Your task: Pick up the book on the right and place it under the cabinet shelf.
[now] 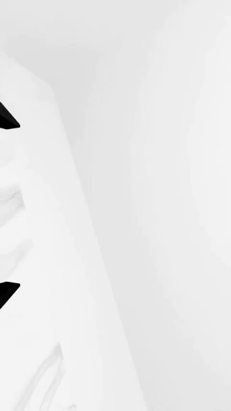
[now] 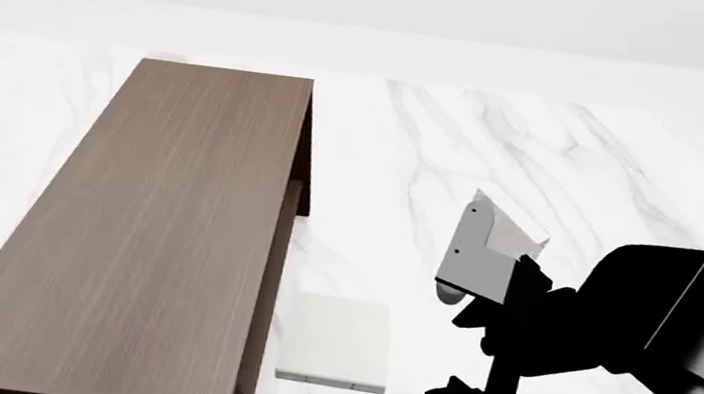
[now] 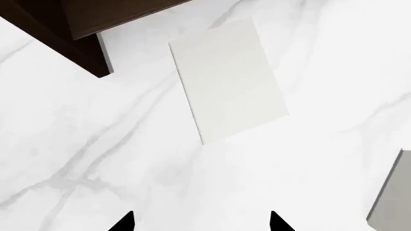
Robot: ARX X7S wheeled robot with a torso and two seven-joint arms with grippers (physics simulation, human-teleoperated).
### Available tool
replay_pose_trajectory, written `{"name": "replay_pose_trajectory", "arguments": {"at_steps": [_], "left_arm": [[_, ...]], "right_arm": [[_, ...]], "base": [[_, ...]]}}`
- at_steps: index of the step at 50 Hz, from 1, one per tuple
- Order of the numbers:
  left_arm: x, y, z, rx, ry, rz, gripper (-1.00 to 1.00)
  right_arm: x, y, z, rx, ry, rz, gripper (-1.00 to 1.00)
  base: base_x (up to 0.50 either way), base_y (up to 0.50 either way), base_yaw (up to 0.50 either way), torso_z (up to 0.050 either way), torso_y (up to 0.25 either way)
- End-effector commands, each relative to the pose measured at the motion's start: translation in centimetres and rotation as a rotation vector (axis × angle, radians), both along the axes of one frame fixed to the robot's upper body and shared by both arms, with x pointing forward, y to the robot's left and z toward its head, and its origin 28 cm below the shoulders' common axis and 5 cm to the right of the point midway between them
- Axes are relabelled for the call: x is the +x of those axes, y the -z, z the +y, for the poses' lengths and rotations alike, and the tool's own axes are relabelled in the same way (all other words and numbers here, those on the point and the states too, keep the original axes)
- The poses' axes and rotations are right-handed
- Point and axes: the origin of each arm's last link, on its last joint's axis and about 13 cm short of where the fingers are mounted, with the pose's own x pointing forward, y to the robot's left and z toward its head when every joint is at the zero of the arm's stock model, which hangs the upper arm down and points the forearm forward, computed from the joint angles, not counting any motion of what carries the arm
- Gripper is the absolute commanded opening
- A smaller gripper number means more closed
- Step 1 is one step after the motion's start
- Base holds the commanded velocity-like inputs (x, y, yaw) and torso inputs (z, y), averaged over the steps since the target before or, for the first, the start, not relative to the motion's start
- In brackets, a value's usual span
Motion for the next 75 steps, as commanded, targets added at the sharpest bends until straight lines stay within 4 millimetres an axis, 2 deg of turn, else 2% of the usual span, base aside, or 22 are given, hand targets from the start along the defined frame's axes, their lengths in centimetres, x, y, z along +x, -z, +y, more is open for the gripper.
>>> {"name": "replay_pose_trajectory", "arguments": {"at_steps": [1,13,34,75], "left_arm": [[-0.1,0.0,0.1,0.001,0.001,0.005,1.00],[0.1,0.4,0.2,-0.004,0.001,0.011,1.00],[-0.1,1.3,0.2,-0.017,0.008,0.025,1.00],[-0.2,1.6,0.6,-0.016,-0.004,0.025,1.00]], "right_arm": [[0.2,0.2,0.1,-0.001,-0.003,-0.002,1.00],[0.9,1.0,0.4,-0.016,-0.011,-0.036,1.00],[2.9,3.5,1.0,-0.056,0.020,-0.050,1.00],[4.3,7.3,2.5,-0.004,0.017,0.004,1.00]], "base": [[0.00,0.00,0.00,0.000,-0.129],[0.00,0.00,0.00,0.000,-0.119],[0.00,0.00,0.00,0.000,-0.001],[0.00,0.00,0.00,0.000,0.000]]}}
